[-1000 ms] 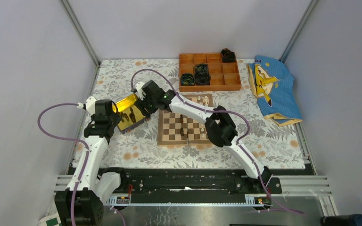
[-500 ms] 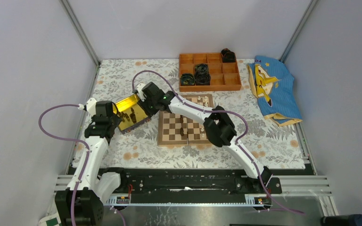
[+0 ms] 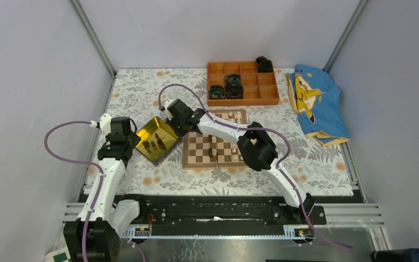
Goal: Set up the chess pieces on the board
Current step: Adjust the storage box at the center of the board.
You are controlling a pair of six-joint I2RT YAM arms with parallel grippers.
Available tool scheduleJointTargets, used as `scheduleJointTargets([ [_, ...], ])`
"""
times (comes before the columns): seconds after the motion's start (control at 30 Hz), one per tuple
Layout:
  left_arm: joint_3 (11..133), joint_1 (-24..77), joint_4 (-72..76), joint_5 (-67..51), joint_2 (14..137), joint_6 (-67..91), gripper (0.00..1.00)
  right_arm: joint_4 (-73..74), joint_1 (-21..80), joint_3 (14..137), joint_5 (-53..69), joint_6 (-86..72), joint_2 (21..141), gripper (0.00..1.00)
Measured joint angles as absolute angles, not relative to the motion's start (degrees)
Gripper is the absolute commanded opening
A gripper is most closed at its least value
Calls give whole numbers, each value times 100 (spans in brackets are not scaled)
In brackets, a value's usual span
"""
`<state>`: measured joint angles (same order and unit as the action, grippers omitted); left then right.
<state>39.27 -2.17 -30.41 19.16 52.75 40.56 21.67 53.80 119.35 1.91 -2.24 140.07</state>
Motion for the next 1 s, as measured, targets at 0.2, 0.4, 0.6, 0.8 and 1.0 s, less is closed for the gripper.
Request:
scheduleJointTargets([
  [0.2,3927,-217,-3041,1957,5275,4066,42,2285,5516,11874,-71,-410,13937,11],
  [0.4,3927,-217,-3041,1975,5275,4066,42,2370,5721,11874,-266,-379,13922,7],
  [0.6,3927,-217,-3041,2016,5203,4066,42,2338,5804,11651,-416,-80,13786,4],
  [0.8,3927,-217,-3044,2064,5094,4077,42,2206,5806,11417,-543,429,13662,4],
  [1.0,3905,-217,-3044,2082,5015,4130,42,2040,5749,11332,-486,762,13631,5],
])
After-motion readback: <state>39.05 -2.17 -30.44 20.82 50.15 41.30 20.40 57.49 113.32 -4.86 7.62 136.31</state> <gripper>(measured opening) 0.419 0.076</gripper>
